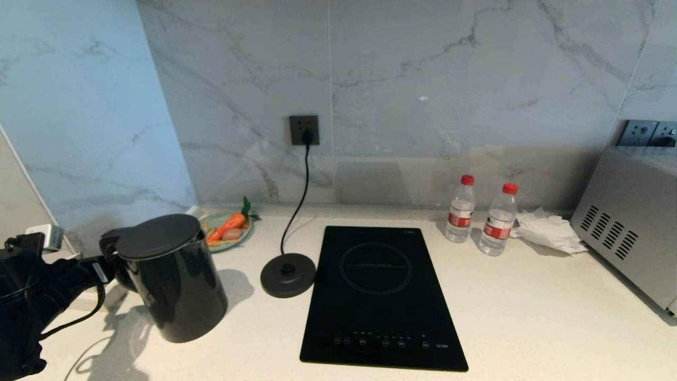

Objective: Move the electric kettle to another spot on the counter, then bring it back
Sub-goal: Grab the kettle

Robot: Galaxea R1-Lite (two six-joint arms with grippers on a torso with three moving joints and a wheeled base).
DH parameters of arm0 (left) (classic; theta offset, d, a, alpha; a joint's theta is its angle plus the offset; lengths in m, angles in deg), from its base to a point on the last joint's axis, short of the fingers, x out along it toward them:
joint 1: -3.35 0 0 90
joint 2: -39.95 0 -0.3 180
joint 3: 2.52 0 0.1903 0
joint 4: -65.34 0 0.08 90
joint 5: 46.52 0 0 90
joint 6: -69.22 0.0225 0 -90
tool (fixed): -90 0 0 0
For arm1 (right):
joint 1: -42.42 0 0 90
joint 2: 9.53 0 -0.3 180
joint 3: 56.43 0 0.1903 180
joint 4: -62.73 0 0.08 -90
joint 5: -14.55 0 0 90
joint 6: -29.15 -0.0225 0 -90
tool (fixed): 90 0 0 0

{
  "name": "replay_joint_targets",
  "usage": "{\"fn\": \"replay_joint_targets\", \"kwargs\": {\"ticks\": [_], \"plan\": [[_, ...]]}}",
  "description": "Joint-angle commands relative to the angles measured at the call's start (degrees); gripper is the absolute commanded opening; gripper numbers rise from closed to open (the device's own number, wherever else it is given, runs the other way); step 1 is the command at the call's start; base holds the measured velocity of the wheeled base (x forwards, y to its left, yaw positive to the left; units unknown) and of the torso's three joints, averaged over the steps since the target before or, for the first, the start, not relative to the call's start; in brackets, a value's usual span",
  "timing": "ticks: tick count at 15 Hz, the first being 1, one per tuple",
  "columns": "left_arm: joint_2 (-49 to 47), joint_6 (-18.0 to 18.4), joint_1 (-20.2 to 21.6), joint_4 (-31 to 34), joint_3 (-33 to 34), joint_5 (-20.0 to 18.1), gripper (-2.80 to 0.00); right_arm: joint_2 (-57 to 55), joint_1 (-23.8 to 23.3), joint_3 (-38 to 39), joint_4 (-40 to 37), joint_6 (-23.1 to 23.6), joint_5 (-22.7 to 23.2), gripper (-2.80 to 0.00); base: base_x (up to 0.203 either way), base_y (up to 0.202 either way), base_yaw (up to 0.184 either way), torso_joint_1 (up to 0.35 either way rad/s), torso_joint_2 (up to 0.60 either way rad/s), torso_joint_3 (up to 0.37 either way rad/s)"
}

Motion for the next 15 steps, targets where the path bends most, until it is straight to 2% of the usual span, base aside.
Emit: {"fn": "replay_joint_targets", "kwargs": {"ticks": [1,5,12,15], "plan": [[-1.33,-0.11,-0.24,-0.51,-1.07,-0.06,0.0,0.0,0.03,0.01,0.06,0.0,0.01,-2.8,0.0,0.0,0.0,0.0,0.0,0.0],[0.93,-2.21,-0.76,-0.51,-1.07,-0.06,0.0,0.0,0.06,0.01,0.06,0.0,0.01,-2.8,0.0,0.0,0.0,0.0,0.0,0.0],[0.76,-2.22,-3.24,-0.51,-1.44,0.09,0.0,0.0,-0.02,0.02,-0.03,0.0,0.01,-2.8,0.0,0.0,0.0,0.0,0.0,0.0],[-0.15,-2.22,-4.9,-0.51,-2.87,2.53,0.0,0.0,-0.02,0.01,-0.03,0.0,0.01,-2.8,0.0,0.0,0.0,0.0,0.0,0.0]]}}
